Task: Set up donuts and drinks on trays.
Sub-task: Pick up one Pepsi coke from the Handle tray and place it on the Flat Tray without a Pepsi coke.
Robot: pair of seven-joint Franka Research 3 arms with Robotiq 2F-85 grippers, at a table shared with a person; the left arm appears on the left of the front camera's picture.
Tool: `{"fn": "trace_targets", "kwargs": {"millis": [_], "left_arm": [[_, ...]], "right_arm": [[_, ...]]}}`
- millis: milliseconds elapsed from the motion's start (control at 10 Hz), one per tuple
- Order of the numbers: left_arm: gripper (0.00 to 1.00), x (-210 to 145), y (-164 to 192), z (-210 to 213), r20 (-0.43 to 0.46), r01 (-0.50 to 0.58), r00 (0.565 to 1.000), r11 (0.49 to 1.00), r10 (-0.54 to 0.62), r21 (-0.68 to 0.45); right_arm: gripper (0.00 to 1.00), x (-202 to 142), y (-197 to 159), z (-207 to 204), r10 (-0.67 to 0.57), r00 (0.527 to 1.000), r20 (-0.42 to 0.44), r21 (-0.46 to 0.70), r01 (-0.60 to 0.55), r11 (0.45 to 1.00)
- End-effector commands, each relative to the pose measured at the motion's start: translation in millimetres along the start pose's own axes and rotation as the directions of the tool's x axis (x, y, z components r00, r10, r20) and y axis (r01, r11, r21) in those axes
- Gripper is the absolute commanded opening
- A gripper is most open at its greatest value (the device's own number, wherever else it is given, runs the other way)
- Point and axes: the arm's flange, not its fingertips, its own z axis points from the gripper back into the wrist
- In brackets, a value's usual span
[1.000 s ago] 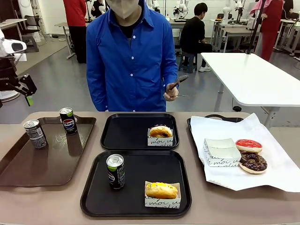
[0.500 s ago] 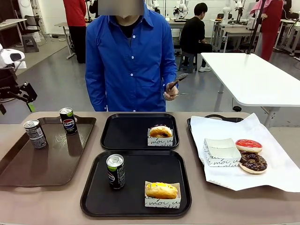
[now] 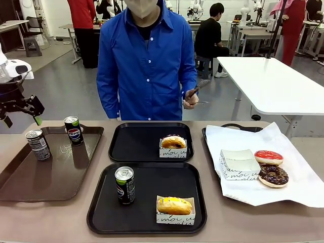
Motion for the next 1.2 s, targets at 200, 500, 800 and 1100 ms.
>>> {"fn": "trace_targets", "kwargs": {"millis": [200,500,800,1100], "left_arm": [[1.0,-1,1,3,-0.006,-0.008,1.0,1.0,0.008,-0.004],[1.0,3,-3,-12,-0.003,0.049,0.999,0.998,-0.05,-0.05],[1.0,6,-4,-33,0.013,0.12,0.993,0.992,-0.12,-0.029],[1.0,15,3,-43,0.024,0.147,0.989,0.989,-0.146,-0.018]], "right_arm": [[1.0,0,-1,0,0.012,1.0,0.003,0.013,-0.012,1.0],[1.0,0,-1,0,0.012,1.0,0.003,0.013,-0.012,1.0],[1.0,0,-1,0,0.012,1.0,0.003,0.013,-0.012,1.0],[1.0,0,-1,0,0.012,1.0,0.003,0.013,-0.012,1.0]]}}
